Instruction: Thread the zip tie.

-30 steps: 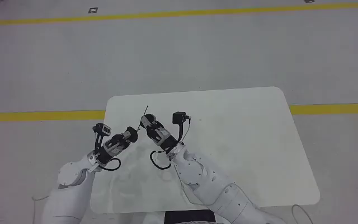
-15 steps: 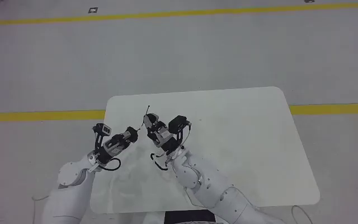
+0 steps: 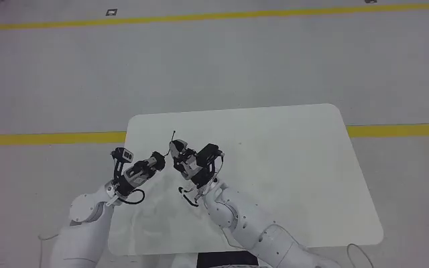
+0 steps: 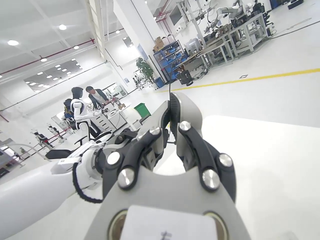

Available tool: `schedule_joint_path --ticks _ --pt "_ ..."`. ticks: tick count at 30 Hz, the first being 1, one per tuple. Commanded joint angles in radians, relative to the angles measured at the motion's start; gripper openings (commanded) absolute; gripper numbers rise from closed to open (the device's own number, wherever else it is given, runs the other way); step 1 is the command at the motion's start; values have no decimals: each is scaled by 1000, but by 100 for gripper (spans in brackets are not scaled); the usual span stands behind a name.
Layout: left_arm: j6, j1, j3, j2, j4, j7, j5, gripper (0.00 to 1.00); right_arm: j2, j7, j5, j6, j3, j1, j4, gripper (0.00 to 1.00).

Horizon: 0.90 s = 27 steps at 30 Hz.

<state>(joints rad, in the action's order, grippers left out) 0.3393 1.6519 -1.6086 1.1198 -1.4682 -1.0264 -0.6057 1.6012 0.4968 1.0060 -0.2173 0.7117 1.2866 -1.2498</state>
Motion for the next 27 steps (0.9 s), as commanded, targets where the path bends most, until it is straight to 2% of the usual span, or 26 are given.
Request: schedule_joint_path --ticks 1,14,20,27 --pt "-13 -2 9 1 -7 22 3 0 0 -3 -3 2 2 4 -6 0" --pt "-10 -5 26 -4 -16 39 20 0 4 46 74 33 2 12 6 0" --pt "-10 -5 26 -4 -16 39 20 0 4 46 74 33 2 12 6 0" --pt "-10 -5 26 -4 -16 39 20 0 2 34 126 63 7 17 -3 0"
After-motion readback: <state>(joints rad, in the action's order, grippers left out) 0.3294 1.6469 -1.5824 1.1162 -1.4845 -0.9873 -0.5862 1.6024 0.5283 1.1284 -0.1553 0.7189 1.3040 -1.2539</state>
